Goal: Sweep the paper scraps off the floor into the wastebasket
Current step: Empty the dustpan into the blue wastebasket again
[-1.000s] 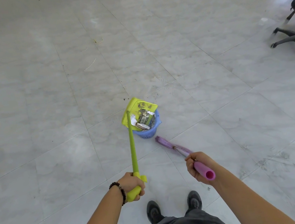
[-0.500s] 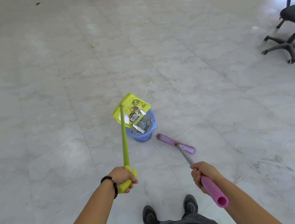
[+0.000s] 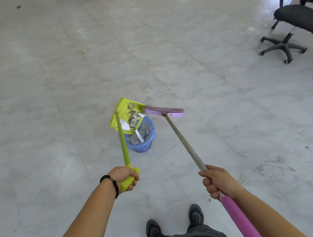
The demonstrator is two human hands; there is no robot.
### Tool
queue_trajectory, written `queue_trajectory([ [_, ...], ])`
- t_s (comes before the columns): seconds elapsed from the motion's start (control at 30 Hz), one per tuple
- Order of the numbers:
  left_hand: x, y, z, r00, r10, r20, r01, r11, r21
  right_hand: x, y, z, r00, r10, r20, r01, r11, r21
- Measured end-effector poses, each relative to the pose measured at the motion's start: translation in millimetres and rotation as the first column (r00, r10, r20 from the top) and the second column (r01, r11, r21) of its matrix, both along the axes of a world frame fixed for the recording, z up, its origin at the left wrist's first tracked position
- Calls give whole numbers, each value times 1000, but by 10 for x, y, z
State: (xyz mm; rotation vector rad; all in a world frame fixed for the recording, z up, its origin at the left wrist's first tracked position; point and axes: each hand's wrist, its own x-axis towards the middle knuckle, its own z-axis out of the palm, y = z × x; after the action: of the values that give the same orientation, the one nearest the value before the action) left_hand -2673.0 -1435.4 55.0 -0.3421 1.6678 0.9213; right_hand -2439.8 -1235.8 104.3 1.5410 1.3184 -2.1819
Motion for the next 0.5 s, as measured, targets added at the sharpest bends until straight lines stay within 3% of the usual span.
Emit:
queue_trajectory([
  [0.3, -183, -38, 125, 988, 152, -12, -151, 986, 70, -122, 45, -55, 986, 156, 52, -159, 987, 38],
  [0.5, -194, -81, 113, 992, 123, -10, -122, 991, 48, 190, 19, -33, 988, 151, -12, -151, 988, 21],
])
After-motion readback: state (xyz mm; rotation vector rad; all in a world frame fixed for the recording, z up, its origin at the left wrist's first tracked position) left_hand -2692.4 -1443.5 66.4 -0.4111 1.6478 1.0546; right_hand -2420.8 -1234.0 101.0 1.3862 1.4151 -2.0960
